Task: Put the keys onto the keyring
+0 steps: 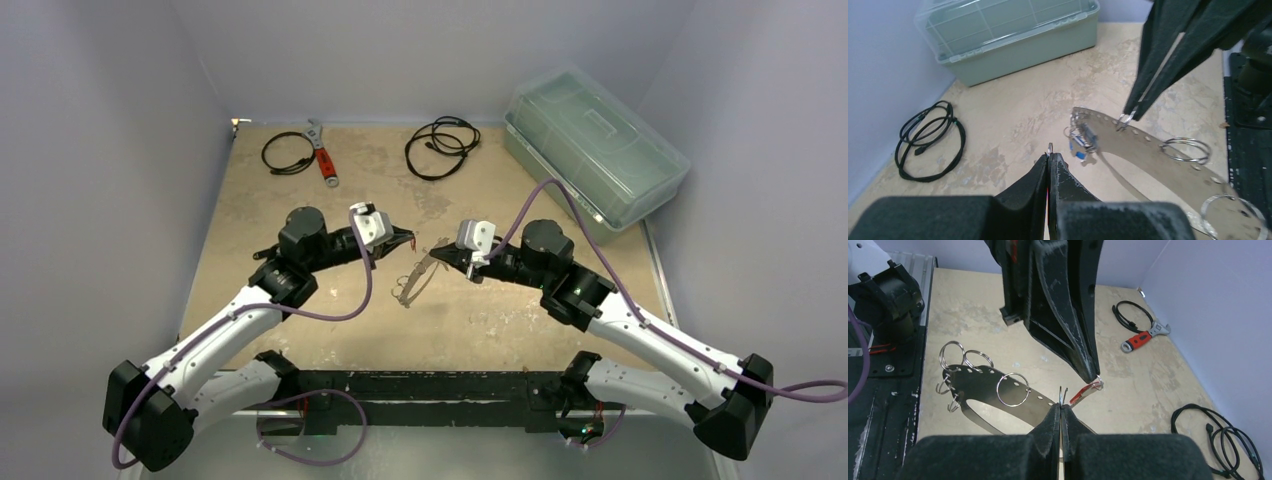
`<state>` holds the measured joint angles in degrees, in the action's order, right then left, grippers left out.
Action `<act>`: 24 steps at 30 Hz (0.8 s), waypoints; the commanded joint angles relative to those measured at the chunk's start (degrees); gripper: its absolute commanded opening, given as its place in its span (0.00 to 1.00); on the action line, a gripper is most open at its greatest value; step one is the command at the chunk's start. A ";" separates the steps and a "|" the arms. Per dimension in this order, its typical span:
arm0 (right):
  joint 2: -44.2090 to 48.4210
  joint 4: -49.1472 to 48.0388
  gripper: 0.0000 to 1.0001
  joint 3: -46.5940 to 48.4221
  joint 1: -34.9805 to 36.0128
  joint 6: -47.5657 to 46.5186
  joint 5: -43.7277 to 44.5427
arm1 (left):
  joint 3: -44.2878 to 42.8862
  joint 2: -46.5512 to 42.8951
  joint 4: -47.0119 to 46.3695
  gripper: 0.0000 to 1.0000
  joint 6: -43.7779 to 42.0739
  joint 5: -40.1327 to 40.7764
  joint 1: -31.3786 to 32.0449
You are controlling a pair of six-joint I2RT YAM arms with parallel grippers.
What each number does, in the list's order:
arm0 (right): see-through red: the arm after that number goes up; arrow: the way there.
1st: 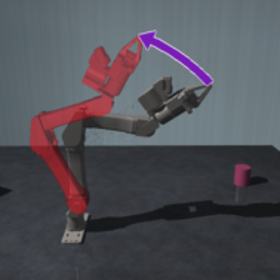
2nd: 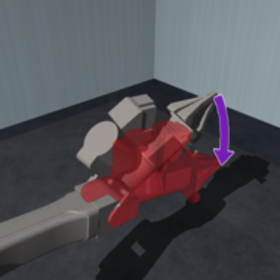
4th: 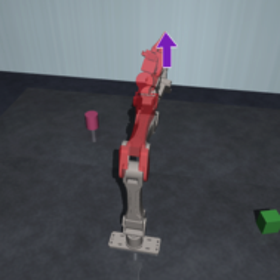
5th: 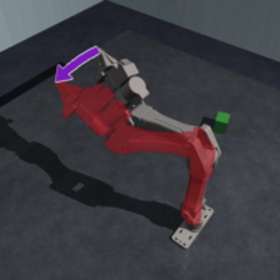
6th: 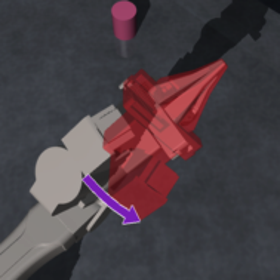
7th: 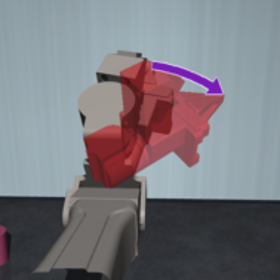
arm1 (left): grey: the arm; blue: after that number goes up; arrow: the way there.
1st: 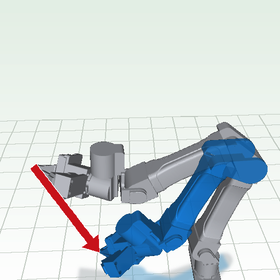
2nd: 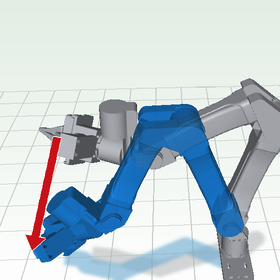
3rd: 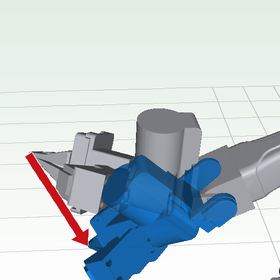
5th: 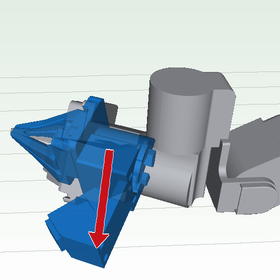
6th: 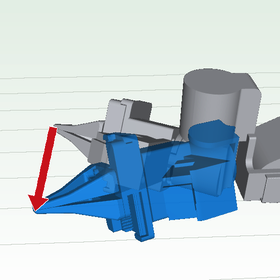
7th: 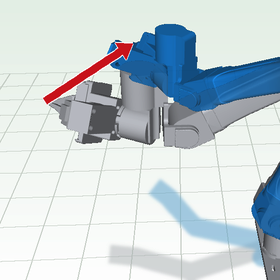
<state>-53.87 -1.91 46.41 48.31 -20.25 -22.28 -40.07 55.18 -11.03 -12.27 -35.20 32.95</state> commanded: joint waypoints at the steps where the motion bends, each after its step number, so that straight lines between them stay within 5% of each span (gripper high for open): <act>1: 1.57 -5.02 0.00 0.22 -0.22 0.99 -1.07 | -3.37 3.13 1.39 0.00 -3.30 5.93 -0.28; 24: -1.67 -4.15 0.00 1.99 -0.24 0.91 -5.26 | 7.81 -9.03 -10.42 0.00 -9.66 -11.07 -0.17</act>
<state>-55.81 -3.46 46.37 48.31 -19.55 -25.06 -32.86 47.75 -18.39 -20.10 -42.83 32.95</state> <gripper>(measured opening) 0.005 0.004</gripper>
